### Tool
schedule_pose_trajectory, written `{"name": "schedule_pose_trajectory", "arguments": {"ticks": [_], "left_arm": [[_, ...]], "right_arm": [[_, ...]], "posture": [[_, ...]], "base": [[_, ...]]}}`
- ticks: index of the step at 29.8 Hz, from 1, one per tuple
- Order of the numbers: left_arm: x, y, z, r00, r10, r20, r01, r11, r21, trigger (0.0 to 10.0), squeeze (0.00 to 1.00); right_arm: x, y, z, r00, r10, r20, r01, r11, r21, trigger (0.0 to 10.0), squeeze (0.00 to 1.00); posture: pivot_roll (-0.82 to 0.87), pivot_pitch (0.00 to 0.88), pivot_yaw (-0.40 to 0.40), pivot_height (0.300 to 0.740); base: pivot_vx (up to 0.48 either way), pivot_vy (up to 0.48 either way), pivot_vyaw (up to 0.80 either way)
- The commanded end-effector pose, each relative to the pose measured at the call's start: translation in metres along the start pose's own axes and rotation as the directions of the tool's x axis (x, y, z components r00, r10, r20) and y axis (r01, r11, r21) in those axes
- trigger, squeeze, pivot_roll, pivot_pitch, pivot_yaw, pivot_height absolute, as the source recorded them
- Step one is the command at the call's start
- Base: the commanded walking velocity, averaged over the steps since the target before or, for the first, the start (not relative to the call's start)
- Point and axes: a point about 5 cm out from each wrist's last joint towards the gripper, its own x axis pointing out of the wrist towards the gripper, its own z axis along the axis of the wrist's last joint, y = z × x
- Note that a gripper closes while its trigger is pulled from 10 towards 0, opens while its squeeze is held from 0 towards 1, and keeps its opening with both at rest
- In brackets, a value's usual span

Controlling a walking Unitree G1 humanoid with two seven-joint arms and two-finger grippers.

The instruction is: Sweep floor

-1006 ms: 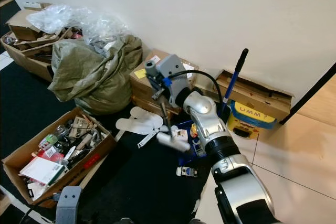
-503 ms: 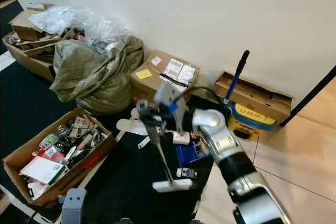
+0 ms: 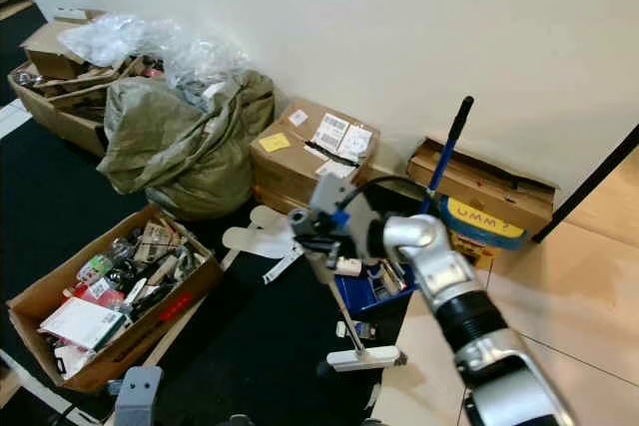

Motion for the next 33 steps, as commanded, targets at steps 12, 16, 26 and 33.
{"name": "schedule_pose_trajectory", "arguments": {"ticks": [12, 16, 26, 33], "left_arm": [[-0.007, 0.007, -0.020, 0.997, 0.010, -0.081, -0.010, 1.000, 0.000, 10.0, 0.00], [-0.007, 0.004, -0.020, 0.996, 0.007, -0.087, -0.008, 1.000, -0.002, 10.0, 0.00], [-0.005, -0.001, -0.020, 0.995, 0.003, -0.096, -0.003, 1.000, -0.002, 10.0, 0.00], [-0.006, 0.004, -0.019, 0.995, 0.012, -0.095, -0.011, 1.000, 0.002, 10.0, 0.00]], "right_arm": [[-0.060, -0.025, 0.019, 0.993, 0.092, 0.079, -0.102, 0.986, 0.132, 10.0, 0.00], [-0.072, -0.033, 0.016, 0.998, 0.064, -0.005, -0.063, 0.992, 0.111, 10.0, 0.00], [-0.090, -0.059, 0.009, 0.957, -0.178, -0.230, 0.166, 0.984, -0.069, 10.0, 0.00], [-0.095, -0.068, 0.011, 0.918, -0.289, -0.271, 0.255, 0.955, -0.151, 10.0, 0.00]], "posture": [[0.01, 0.140, -0.023, 0.740], [0.00, 0.137, -0.023, 0.740], [0.01, 0.132, -0.015, 0.740], [0.00, 0.130, -0.017, 0.740]], "base": [[0.000, 0.000, 0.00], [0.000, 0.000, 0.00], [0.000, 0.000, 0.00], [0.000, 0.000, 0.00]]}}
